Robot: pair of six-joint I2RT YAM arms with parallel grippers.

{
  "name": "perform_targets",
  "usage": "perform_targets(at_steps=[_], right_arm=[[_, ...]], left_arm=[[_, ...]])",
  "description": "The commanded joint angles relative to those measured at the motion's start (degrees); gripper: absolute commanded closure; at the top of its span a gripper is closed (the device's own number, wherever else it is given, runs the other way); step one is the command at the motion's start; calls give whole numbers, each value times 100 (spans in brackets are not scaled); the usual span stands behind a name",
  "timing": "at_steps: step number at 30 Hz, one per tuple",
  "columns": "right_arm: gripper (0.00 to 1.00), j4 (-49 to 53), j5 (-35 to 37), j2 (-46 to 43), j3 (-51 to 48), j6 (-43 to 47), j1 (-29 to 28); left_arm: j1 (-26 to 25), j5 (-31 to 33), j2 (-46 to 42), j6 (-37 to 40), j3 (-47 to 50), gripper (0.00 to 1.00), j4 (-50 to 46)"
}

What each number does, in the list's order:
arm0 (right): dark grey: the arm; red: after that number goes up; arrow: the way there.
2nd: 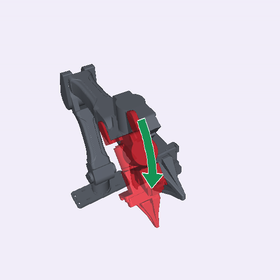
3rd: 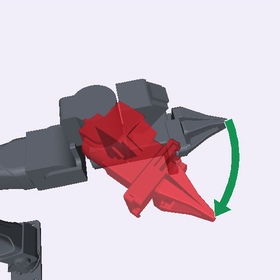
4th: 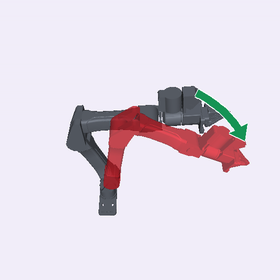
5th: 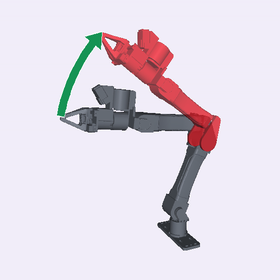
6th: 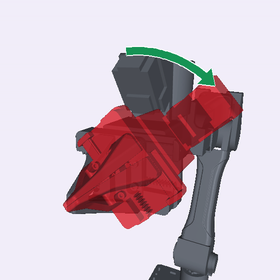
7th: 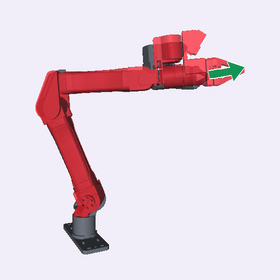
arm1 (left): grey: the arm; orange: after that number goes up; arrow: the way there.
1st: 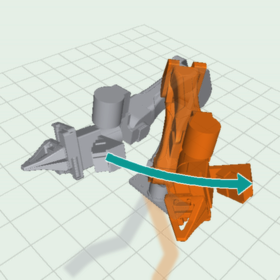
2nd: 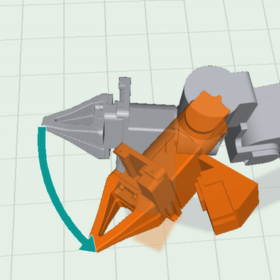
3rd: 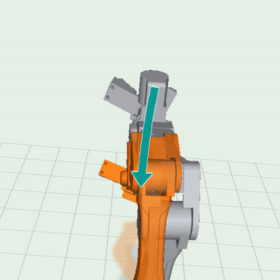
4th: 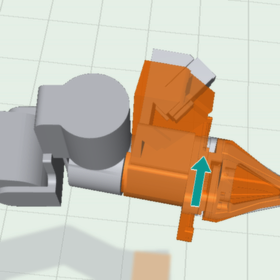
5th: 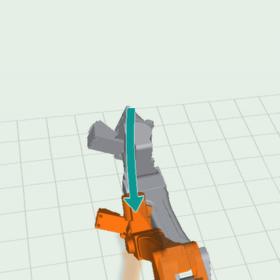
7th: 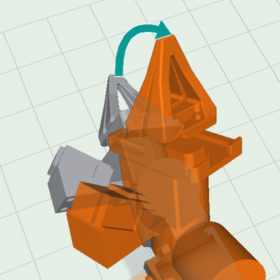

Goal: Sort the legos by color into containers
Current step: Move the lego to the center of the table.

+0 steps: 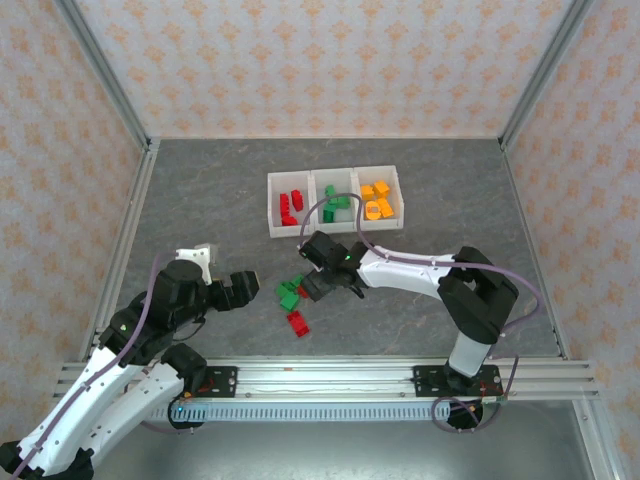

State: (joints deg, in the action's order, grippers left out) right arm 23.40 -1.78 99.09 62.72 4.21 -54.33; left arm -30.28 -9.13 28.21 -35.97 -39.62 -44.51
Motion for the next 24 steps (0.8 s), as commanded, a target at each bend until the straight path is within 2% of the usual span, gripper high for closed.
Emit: perform_targets(at_steps=[1,12,24], right_arm=[[9,209,-226,-65,68,142,-14],[13,165,-1146,-179,-51,78,-16],[23,59,-1072,333,52,-121,-9]], left_arm=[[-5,16,-52,71,-108,1,-123],[-7,-79,-17,116,2,1,48],[-4,-54,-70,151,-43,1,-14]])
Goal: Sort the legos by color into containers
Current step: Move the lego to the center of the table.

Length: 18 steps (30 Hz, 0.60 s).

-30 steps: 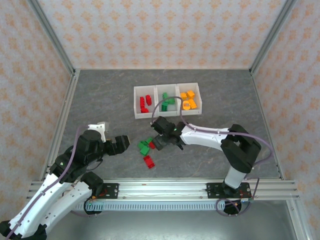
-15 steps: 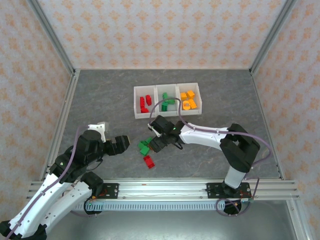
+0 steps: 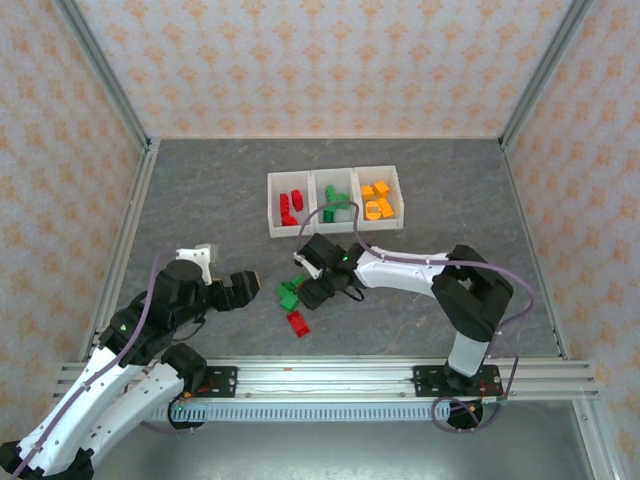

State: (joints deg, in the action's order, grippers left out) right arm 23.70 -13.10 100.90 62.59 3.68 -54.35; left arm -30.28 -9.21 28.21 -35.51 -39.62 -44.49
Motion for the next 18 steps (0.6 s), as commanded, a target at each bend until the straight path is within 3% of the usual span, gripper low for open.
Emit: perform_targets(at_steps=[1,9,18], right_arm=[[23,-19,44,204,73,-95,-5],[28,-139,455,483,166,-601,262],[31,265,814,35,133,-772,725]], left_arm=[[-5,-43,-61,114,-46,1,-8],[-5,-39,-87,114,-98,1,-136],[-4,-27,-110,97,-73,1,-88]])
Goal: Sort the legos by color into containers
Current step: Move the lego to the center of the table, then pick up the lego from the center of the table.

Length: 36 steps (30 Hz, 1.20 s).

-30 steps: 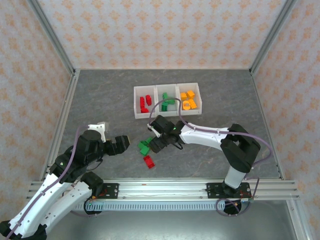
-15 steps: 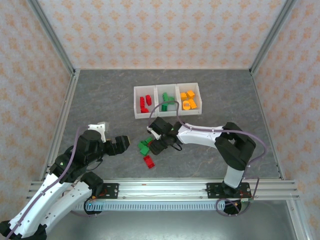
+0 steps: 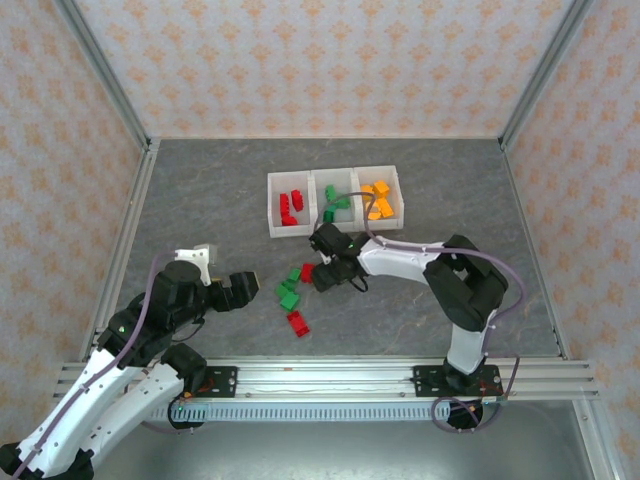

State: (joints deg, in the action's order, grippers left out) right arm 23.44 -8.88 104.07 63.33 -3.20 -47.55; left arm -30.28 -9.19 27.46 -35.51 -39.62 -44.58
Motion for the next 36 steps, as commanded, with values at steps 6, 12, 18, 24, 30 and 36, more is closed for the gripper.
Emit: perform_targets(at_steps=[6,12,18,24,30,36], right_arm=[[23,389,-146,-613,159,339,27],[15,684,-199,-320,668,457,30],[13,926,-227,120,1311,-1418,-132],[17,864,168,98,1278,-2101,-439],[22,812,244,148,1152,-2234,-439],[27,896,383,342,1293,-2148,-434]], left_arm=[[-12,-57,-13,79,-16,1,1],[-4,-74,22,61,-28,1,28],[-4,-12,-32,5,-47,1,-26],[-4,-113,-15,6,42,1,120],[-7,-188,119,88,65,1,168],[-7,-171,68,79,77,1,179]])
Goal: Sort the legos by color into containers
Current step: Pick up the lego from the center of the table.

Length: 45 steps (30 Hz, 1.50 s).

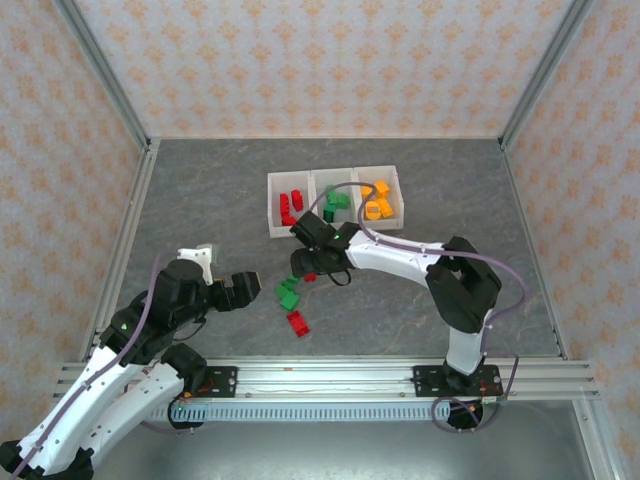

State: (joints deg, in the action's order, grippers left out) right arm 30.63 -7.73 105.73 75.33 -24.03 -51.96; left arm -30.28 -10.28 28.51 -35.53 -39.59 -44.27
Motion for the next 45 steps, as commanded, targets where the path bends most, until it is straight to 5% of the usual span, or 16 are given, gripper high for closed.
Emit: perform_targets(at_steps=[1,28,45], right_arm=[[28,193,254,214,109,-12,10],[41,189,746,816,433,352,163],[76,963,965,325,1243,741,169]], left_arm=[[-4,-53,-39,73,74,1,140],[-11,0,-31,55,-52,1,68],[-4,-76,-13,-103,76,1,360]])
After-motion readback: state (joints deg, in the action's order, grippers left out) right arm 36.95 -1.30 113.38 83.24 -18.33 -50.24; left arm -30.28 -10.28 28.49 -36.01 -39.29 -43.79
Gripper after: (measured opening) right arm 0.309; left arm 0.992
